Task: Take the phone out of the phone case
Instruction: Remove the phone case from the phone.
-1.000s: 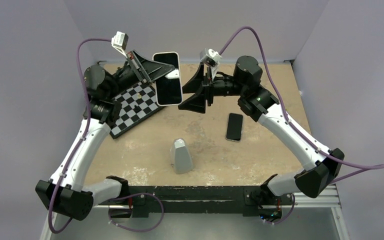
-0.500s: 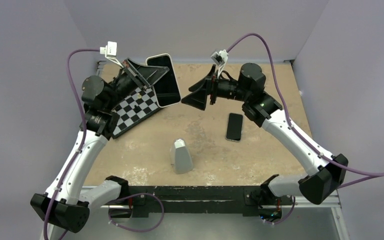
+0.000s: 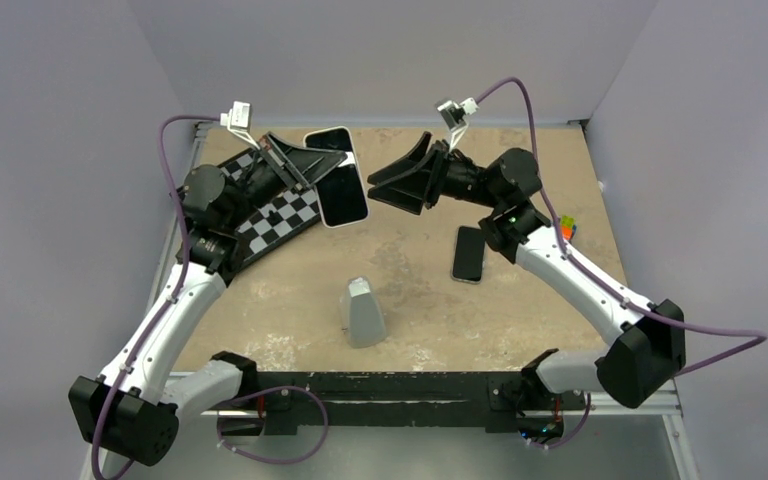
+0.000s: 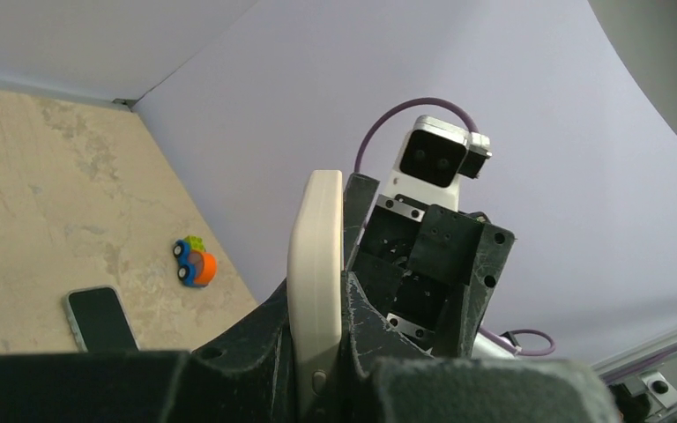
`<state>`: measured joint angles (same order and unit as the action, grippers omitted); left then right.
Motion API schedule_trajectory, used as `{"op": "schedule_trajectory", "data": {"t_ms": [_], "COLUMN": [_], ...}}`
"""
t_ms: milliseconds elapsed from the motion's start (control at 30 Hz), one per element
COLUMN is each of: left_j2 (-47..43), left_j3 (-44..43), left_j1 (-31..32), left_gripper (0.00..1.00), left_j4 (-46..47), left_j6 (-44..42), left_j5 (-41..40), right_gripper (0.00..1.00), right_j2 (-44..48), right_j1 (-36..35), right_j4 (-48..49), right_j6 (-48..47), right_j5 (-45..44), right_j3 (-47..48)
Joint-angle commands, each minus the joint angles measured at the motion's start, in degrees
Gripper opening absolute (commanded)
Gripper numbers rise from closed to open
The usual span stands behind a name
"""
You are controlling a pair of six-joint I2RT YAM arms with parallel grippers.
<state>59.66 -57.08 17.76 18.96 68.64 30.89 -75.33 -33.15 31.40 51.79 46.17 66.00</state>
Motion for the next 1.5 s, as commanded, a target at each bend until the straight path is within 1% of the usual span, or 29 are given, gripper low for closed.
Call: {"op": "schedule_trajectory", "data": {"t_ms": [0, 67, 167, 233, 300, 333, 433, 533, 700, 800, 900, 967, 1033, 1233, 1367, 1467], "left_j2": [-1.47, -1.56, -1.39, -1.22, -0.85, -0.55, 1.20, 2.98, 4.04, 4.03, 4.01, 4.06, 4.15, 4.05, 4.29, 4.47], "left_j3": [-1.26, -1.11, -1.91, -2.59, -3.31, -3.69, -4.02, -3.83, -3.65, -3.48, -3.31, -3.22, -3.15, -3.04, -3.61, -4.79], "left_j1": [0.08, 0.08, 0.08, 0.09, 0.08, 0.08, 0.08, 0.05, 0.00, 0.00, 0.00, 0.00, 0.00, -0.01, 0.00, 0.00], "left_gripper": [0.00, 0.00, 0.00, 0.00, 0.00, 0.00, 0.00, 0.00, 0.00, 0.00, 0.00, 0.00, 0.00, 0.00, 0.00, 0.00], "left_j4": [8.46, 9.22, 9.97, 10.14, 10.46, 10.81, 13.31, 16.77, 18.91, 18.96, 19.31, 19.72, 20.07, 20.74, 21.59, 21.65], "left_j6": [3.08, 3.92, 5.24, 5.78, 6.52, 6.89, 9.44, 12.85, 14.29, 14.23, 14.50, 14.82, 15.34, 15.97, 16.52, 16.28], "left_j5": [-0.20, -0.48, -0.52, -0.48, -0.25, 0.11, 1.08, 1.50, 1.71, 2.09, 2.45, 2.65, 3.18, 4.52, 5.78, 7.51], "right_gripper": [0.72, 0.72, 0.73, 0.73, 0.71, 0.69, 0.56, 0.50, 0.40, 0.35, 0.28, 0.24, 0.22, 0.22, 0.18, 0.14], "right_j2": [-1.77, -1.86, -0.63, -0.27, -0.46, -0.64, -1.64, -2.21, -2.41, -2.02, -2.63, -3.37, -4.26, -6.80, -7.89, -8.85], "right_j1": [0.28, 0.36, 0.34, 0.32, 0.31, 0.36, 0.34, 0.34, 0.31, 0.35, 0.34, 0.35, 0.36, 0.33, 0.23, 0.26], "right_j4": [17.52, 16.71, 6.54, 4.43, 4.81, 5.60, 10.30, 15.44, 16.41, 17.16, 17.51, 20.12, 22.08, 26.01, 24.77, 21.38], "right_j6": [12.73, 11.67, 4.01, 2.28, 2.53, 3.02, 5.94, 8.41, 7.76, 7.73, 8.18, 9.71, 11.21, 14.39, 14.25, 12.42], "right_j5": [4.45, 4.78, 3.64, 3.84, 4.87, 5.34, 7.89, 10.71, 13.82, 13.87, 13.75, 13.72, 13.76, 13.42, 13.52, 14.03], "right_j3": [-1.57, -1.83, -1.01, -1.21, -1.35, -1.56, -1.88, -2.41, -3.01, -3.84, -3.70, -3.61, -3.39, -2.19, -1.04, 0.44]}}
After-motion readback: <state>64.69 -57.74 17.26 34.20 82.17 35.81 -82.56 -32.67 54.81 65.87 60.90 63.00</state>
